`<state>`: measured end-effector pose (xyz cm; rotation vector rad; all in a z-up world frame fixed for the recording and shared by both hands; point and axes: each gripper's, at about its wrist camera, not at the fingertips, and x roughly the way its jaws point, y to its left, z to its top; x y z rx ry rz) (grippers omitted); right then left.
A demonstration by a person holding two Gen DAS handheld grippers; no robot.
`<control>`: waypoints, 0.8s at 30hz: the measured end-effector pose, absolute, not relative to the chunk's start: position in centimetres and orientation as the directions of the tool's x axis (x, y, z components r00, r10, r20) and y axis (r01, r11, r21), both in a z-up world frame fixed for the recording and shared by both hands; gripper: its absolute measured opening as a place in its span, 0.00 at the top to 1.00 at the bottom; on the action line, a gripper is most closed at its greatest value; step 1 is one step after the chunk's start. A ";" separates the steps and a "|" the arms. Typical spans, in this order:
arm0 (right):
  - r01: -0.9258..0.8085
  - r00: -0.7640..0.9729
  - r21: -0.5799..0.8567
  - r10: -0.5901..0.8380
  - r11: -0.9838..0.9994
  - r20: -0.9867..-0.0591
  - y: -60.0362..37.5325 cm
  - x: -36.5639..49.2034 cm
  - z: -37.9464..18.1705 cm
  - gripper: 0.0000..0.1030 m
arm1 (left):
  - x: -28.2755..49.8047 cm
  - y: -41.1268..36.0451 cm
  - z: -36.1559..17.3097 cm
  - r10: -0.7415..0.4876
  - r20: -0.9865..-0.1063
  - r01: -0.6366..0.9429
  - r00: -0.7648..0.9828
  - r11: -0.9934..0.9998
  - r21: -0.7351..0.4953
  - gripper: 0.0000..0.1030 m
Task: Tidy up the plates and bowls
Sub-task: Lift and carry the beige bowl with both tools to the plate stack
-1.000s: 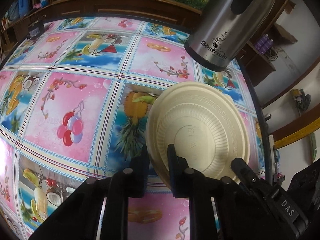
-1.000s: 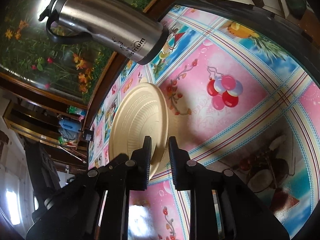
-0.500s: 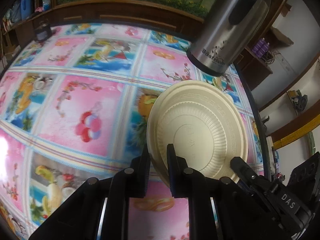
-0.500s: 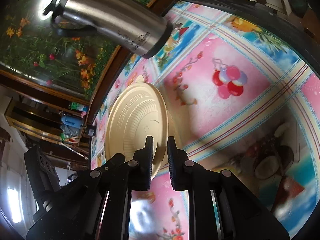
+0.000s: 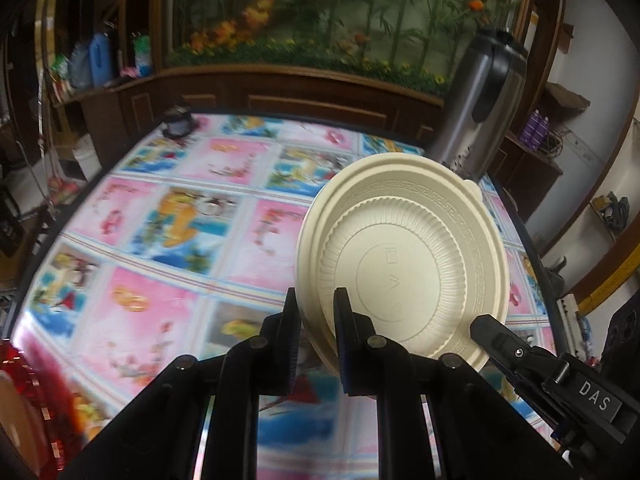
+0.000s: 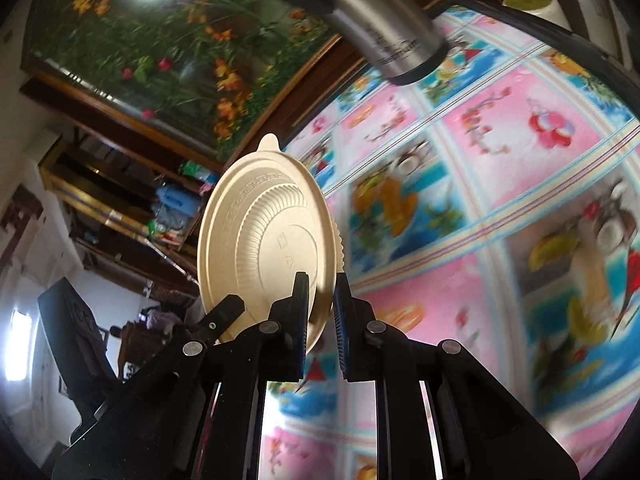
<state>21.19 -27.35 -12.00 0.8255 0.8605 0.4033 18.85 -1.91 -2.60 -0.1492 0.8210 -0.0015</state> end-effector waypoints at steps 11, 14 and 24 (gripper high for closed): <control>-0.066 0.553 0.784 0.676 0.617 -0.486 -20.9 17.9 -10.6 0.87 | 12.3 4.5 -0.5 0.032 -0.649 -0.133 0.760 0.985 -0.106 0.86; -0.095 0.543 0.775 0.685 0.625 -0.486 -18.7 17.0 -9.6 0.87 | 10.6 6.5 0.0 0.050 -0.630 -0.155 0.775 0.981 -0.113 0.86; -0.200 0.510 0.730 0.705 0.654 -0.493 -11.2 14.0 -6.4 0.87 | 5.8 13.1 1.4 0.109 -0.583 -0.237 0.805 0.960 -0.147 0.86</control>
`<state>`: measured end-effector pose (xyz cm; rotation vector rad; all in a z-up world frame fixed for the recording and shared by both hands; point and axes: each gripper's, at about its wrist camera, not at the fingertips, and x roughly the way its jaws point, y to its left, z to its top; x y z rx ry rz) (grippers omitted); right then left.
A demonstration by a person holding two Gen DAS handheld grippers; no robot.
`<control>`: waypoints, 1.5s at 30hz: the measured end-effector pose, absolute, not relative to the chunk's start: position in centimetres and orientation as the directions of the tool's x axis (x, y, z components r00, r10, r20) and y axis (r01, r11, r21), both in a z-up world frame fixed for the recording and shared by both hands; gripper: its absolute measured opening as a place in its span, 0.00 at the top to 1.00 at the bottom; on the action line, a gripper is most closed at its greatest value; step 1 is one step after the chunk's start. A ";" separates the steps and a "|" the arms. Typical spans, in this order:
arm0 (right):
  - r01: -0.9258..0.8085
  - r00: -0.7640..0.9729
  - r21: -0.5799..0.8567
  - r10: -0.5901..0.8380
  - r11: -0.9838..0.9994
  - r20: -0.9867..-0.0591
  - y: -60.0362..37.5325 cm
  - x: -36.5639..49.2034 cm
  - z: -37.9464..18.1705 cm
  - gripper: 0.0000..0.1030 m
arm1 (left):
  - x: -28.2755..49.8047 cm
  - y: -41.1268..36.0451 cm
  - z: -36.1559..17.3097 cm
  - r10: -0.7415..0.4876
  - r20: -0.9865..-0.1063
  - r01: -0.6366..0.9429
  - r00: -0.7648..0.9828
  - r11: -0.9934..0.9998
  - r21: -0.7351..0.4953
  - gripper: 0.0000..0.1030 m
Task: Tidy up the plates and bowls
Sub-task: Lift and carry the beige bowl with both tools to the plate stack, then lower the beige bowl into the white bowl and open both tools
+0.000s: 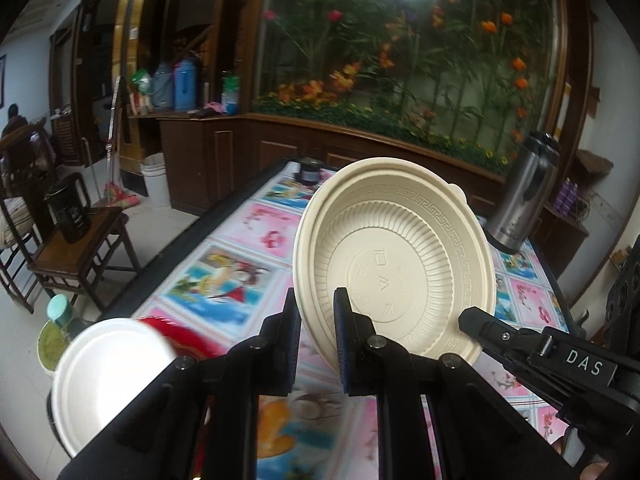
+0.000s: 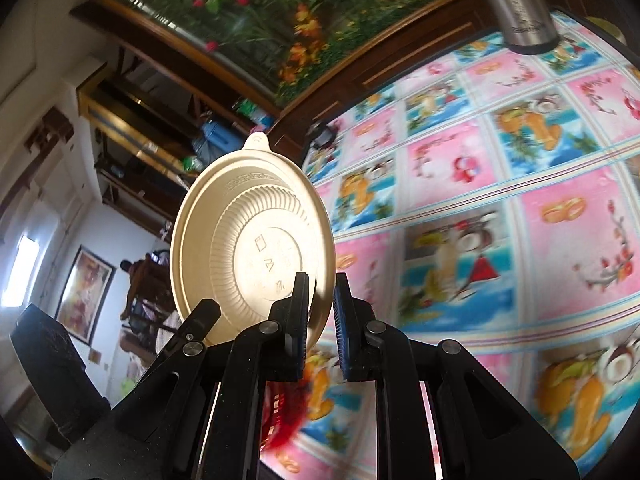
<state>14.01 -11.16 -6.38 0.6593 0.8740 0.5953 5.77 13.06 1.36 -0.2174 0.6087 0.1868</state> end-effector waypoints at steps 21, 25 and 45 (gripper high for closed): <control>-0.363 0.362 0.669 0.759 0.649 -0.540 2.2 8.6 -5.3 0.87 | -0.4 22.9 0.1 0.223 -0.584 -0.408 0.780 0.890 -0.205 0.86; -0.374 0.348 0.661 0.759 0.650 -0.550 3.3 7.9 -5.5 0.87 | -1.0 23.5 -0.2 0.231 -0.588 -0.422 0.775 0.882 -0.210 0.86; -0.359 0.277 0.632 0.725 0.687 -0.630 6.5 6.4 -8.1 0.87 | -2.1 26.5 -3.0 0.192 -0.693 -0.447 0.695 0.870 -0.208 0.85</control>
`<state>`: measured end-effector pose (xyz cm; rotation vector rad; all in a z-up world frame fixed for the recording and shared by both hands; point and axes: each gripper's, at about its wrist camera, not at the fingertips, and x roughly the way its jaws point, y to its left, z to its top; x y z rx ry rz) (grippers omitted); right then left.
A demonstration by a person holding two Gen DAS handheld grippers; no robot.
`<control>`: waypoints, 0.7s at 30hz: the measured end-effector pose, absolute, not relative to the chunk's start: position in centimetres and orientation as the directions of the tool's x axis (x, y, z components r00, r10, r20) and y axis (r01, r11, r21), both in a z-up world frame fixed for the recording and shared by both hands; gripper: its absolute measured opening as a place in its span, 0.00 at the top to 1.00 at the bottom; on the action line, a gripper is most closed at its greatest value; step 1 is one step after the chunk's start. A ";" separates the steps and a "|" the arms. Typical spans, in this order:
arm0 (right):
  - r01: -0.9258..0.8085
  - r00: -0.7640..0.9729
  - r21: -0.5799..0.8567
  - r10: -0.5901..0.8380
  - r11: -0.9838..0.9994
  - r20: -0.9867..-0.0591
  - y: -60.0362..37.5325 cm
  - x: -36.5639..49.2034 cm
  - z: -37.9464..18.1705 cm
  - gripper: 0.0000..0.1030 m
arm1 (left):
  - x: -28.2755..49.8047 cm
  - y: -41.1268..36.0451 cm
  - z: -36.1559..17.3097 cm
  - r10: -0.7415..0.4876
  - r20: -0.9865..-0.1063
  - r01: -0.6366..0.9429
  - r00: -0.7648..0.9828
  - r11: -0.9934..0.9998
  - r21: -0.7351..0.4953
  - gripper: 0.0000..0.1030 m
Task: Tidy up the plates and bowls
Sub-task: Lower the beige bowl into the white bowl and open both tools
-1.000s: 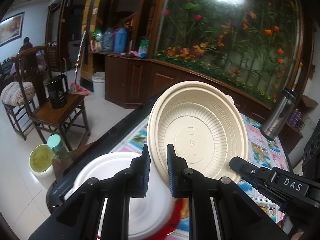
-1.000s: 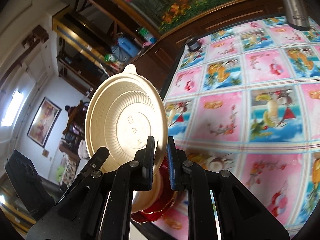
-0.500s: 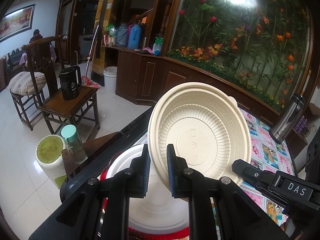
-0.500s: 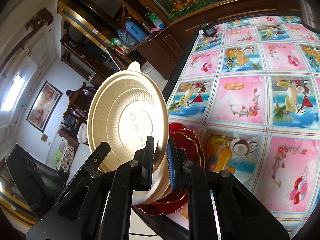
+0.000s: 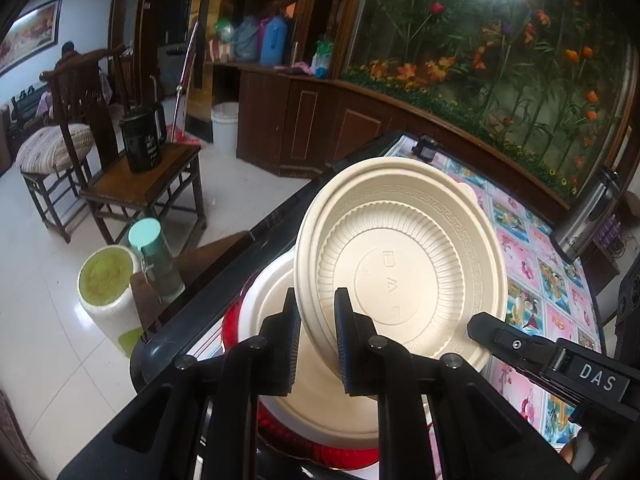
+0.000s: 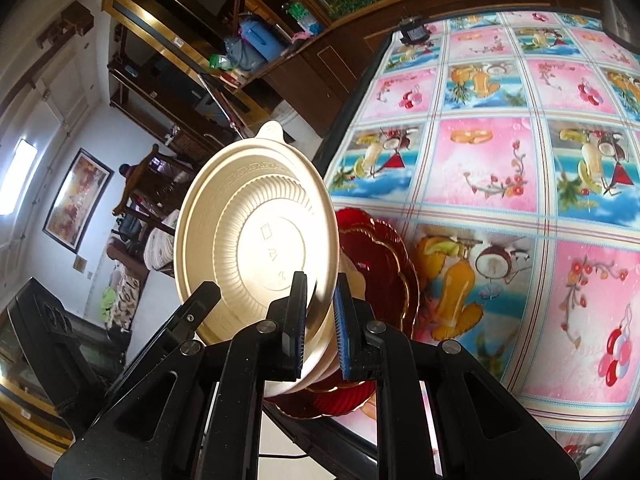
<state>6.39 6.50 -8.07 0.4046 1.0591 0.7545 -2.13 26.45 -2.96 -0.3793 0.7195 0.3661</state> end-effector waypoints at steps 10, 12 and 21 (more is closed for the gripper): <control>-0.379 0.229 0.625 0.724 0.682 -0.651 7.4 5.2 -8.4 0.87 | -3.9 27.0 -3.0 0.148 -0.725 -0.430 0.672 0.876 -0.219 0.84; -0.373 0.211 0.635 0.729 0.676 -0.651 7.4 5.1 -8.6 0.87 | -4.2 27.1 -2.9 0.142 -0.731 -0.422 0.667 0.881 -0.214 0.84; -0.361 0.187 0.640 0.725 0.678 -0.663 7.5 4.9 -8.8 0.86 | -4.2 27.1 -3.0 0.171 -0.758 -0.421 0.629 0.895 -0.148 0.61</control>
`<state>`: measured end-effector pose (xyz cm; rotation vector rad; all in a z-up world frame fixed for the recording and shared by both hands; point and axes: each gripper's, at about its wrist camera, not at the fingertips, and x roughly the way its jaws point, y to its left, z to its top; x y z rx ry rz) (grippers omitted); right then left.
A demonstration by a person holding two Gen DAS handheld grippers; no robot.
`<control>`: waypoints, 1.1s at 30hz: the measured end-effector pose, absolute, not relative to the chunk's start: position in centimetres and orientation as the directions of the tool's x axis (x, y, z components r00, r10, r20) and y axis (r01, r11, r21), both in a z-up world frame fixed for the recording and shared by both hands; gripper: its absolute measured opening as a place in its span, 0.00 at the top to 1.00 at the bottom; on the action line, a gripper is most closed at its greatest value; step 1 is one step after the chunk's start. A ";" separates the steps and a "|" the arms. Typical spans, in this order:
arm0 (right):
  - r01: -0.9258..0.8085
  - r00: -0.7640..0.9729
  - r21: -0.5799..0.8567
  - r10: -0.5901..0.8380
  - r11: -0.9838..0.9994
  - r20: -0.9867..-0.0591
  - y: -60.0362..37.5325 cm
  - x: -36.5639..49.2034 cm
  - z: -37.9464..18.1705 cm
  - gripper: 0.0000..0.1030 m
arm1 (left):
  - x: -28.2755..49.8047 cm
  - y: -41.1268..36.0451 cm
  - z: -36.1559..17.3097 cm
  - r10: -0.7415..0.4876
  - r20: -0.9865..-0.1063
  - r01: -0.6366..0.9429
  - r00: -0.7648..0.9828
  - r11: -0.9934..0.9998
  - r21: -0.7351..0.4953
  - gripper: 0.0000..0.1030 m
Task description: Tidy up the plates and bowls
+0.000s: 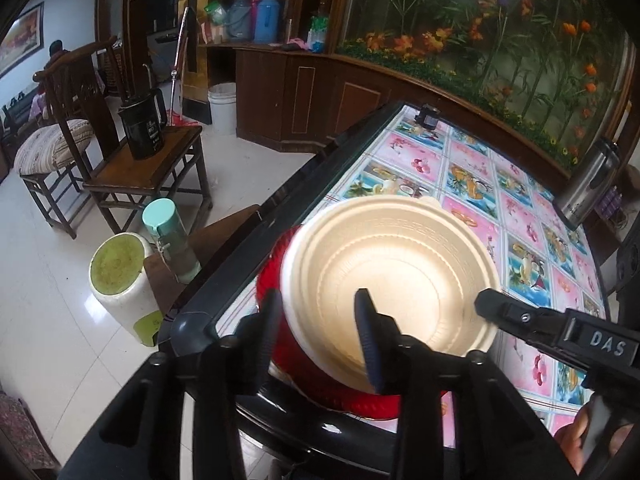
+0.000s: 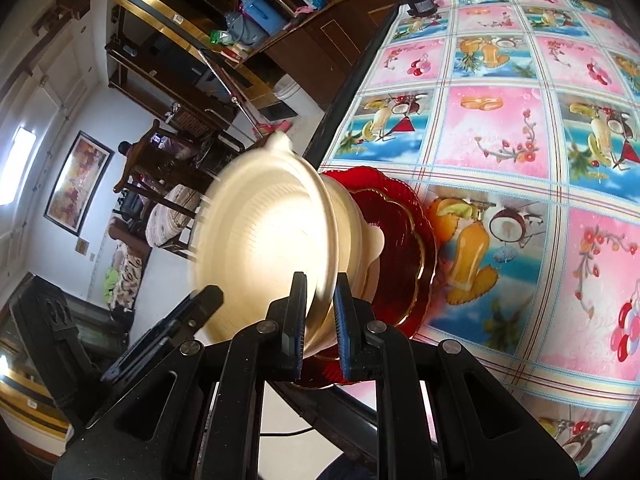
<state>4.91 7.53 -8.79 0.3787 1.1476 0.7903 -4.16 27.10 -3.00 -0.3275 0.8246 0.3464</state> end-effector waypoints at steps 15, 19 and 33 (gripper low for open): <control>-0.324 0.289 0.692 0.764 0.645 -0.577 1.7 5.8 -8.6 0.71 | -7.6 25.2 0.6 0.306 -0.546 -0.415 0.780 0.906 -0.085 0.20; -0.312 0.296 0.696 0.762 0.647 -0.576 0.7 5.9 -9.5 0.71 | -8.4 23.2 0.8 0.329 -0.491 -0.405 0.807 0.913 -0.054 0.16; -0.501 0.305 0.628 0.800 0.596 -0.516 0.6 1.8 -9.1 0.71 | -9.7 22.1 -0.8 0.313 -0.525 -0.417 0.791 0.904 -0.089 0.11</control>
